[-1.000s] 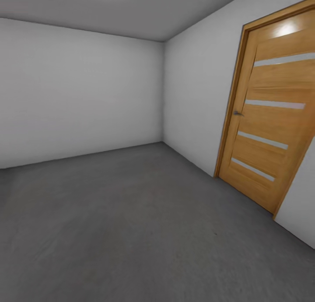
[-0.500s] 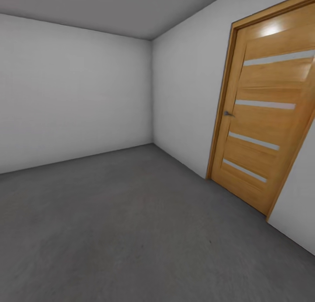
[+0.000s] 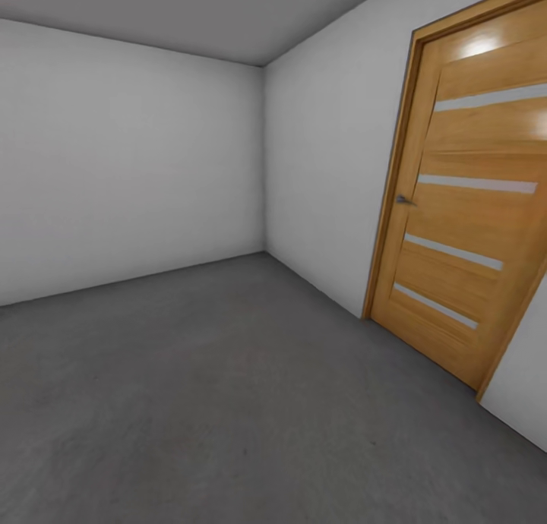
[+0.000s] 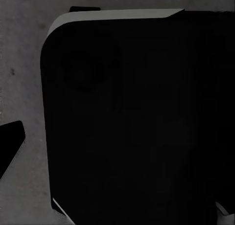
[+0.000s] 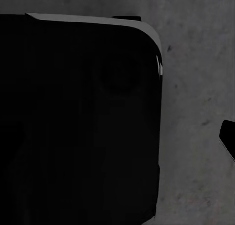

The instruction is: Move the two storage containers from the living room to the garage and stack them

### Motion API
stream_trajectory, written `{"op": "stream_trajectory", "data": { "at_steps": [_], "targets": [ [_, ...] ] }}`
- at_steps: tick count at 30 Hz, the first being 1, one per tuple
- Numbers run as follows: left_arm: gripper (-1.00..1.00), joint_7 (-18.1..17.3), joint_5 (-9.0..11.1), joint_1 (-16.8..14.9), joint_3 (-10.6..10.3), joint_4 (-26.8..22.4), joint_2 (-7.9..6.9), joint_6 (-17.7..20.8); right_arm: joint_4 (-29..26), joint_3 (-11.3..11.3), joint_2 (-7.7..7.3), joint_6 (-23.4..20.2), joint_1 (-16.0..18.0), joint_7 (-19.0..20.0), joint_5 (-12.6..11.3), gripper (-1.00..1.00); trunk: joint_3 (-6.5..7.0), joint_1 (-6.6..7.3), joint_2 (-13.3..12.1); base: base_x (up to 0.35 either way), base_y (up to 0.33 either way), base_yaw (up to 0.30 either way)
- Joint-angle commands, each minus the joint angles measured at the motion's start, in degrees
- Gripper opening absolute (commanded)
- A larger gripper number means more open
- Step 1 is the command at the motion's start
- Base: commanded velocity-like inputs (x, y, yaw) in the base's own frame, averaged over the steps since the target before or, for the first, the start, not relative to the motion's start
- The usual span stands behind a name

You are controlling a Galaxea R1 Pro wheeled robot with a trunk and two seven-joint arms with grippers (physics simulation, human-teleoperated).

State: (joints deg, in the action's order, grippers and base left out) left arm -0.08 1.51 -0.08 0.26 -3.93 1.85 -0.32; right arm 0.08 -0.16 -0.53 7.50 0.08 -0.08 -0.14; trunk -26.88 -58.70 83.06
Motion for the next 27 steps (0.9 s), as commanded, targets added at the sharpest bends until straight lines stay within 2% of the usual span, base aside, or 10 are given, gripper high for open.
{"op": "stream_trajectory", "data": {
  "at_steps": [1,11,27],
  "targets": [
    [1.0,0.0,0.2,0.0,0.0,0.0,0.05,0.0,0.0,0.0,0.0,0.1,0.0,0.0,0.0,1.0,-0.05,-0.03,0.0,0.322,0.0,0.0],
    [1.0,0.0,0.2,0.0,0.1,0.0,0.08,0.0,0.0,0.0,0.01,0.3,0.0,-0.1,-0.1,1.0,-0.05,-0.03,0.0,0.323,0.0,-0.035],
    [1.0,0.0,0.1,0.0,0.1,0.0,0.08,0.0,0.3,0.2,-0.06,0.4,0.0,-0.1,-0.4,1.0,-0.05,-0.03,0.0,0.323,0.0,-0.234]
  ]
}}
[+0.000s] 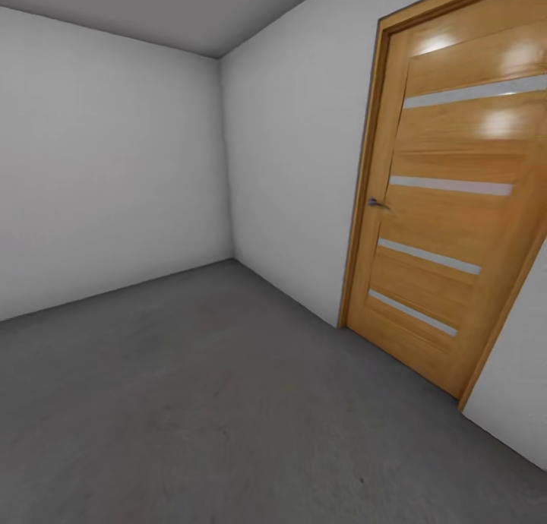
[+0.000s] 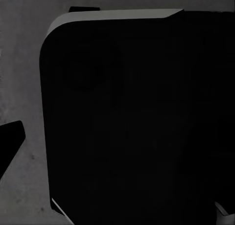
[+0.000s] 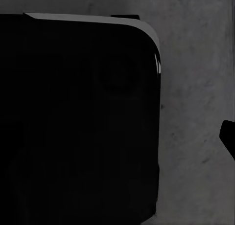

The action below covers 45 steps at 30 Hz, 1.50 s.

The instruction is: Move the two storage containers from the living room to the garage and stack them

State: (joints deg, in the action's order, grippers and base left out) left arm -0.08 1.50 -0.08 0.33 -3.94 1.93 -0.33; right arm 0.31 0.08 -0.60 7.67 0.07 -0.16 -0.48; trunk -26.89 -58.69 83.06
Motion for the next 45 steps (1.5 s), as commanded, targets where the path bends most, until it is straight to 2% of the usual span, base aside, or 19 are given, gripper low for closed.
{"op": "stream_trajectory", "data": {
  "at_steps": [1,22,45],
  "targets": [
    [1.0,0.0,0.2,0.0,0.0,0.0,0.0,0.0,0.0,0.0,-0.01,0.2,0.0,0.0,0.0,1.0,-0.04,-0.03,0.0,0.322,0.0,-0.247],
    [1.0,0.0,0.2,0.0,0.0,0.0,0.0,0.0,0.0,-0.1,0.03,0.2,0.0,0.0,0.2,1.0,-0.04,-0.03,0.0,0.322,0.0,-0.239],
    [1.0,0.0,0.3,0.0,0.0,0.0,0.0,-0.1,0.0,-0.3,-0.02,0.2,0.0,0.0,0.3,1.0,-0.04,-0.03,0.0,0.322,0.011,-0.018]
  ]
}}
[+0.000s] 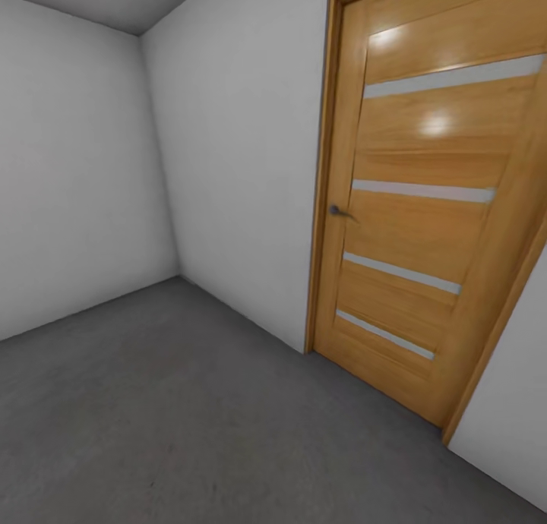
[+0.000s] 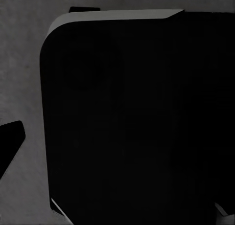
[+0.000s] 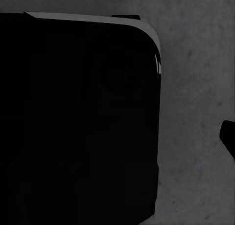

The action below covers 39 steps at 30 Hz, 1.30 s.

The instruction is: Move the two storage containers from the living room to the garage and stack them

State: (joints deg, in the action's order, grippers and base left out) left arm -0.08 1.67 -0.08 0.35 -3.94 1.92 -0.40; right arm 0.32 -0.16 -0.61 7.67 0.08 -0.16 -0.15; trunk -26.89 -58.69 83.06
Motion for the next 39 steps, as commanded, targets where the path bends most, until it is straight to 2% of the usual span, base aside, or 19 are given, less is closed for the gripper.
{"op": "stream_trajectory", "data": {
  "at_steps": [1,18,39],
  "targets": [
    [1.0,0.0,0.2,0.0,0.0,0.0,0.01,0.0,0.0,0.0,-0.01,0.2,0.0,0.0,0.0,1.0,-0.04,-0.03,0.0,0.322,0.085,0.0],
    [1.0,0.0,0.0,0.0,0.1,0.0,0.01,-0.2,0.0,0.1,0.07,0.7,0.0,0.0,-0.3,1.0,-0.04,-0.03,0.0,0.322,0.098,-0.015],
    [1.0,0.0,0.0,0.0,0.2,0.0,0.01,-0.6,0.0,0.2,0.0,0.9,0.0,0.0,-0.5,1.0,-0.04,-0.03,0.0,0.323,0.123,-0.233]
  ]
}}
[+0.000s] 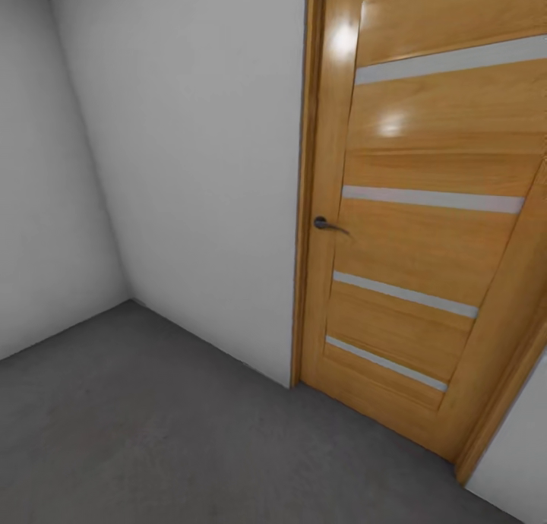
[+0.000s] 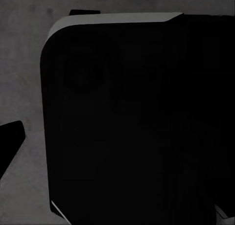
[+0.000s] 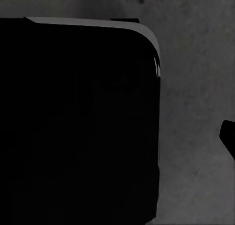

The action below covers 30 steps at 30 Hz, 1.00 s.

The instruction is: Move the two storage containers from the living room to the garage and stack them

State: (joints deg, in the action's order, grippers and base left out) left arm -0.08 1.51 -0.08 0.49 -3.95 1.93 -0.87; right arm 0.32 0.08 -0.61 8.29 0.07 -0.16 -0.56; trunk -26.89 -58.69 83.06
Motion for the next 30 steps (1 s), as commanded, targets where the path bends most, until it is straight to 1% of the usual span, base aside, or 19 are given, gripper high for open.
{"op": "stream_trajectory", "data": {
  "at_steps": [1,11,19,23,30],
  "targets": [
    [1.0,0.0,0.2,0.0,0.0,0.0,0.01,-0.1,0.0,0.0,0.0,0.2,0.0,0.0,-0.1,1.0,-0.04,-0.03,0.0,0.323,0.149,-0.255],
    [1.0,0.0,0.2,0.0,0.0,0.0,-0.04,-0.1,0.1,0.0,0.01,0.2,0.0,0.0,-0.1,1.0,-0.04,-0.03,0.0,0.322,0.145,-0.255],
    [1.0,0.0,0.2,0.0,0.0,0.0,-0.07,-0.2,0.0,0.0,0.0,0.2,0.0,0.0,-0.1,1.0,-0.04,-0.03,0.0,0.312,0.024,-0.256],
    [1.0,0.0,0.2,0.0,0.0,0.0,-0.08,-0.2,0.0,0.0,0.0,0.2,0.0,0.0,-0.1,1.0,-0.04,-0.03,0.0,0.098,0.001,-0.256],
    [1.0,0.0,0.2,0.0,0.0,0.0,-0.08,-0.2,0.0,0.0,0.0,0.2,0.0,0.0,-0.1,1.0,-0.04,-0.03,0.0,0.015,0.0,-0.256]
  ]
}}
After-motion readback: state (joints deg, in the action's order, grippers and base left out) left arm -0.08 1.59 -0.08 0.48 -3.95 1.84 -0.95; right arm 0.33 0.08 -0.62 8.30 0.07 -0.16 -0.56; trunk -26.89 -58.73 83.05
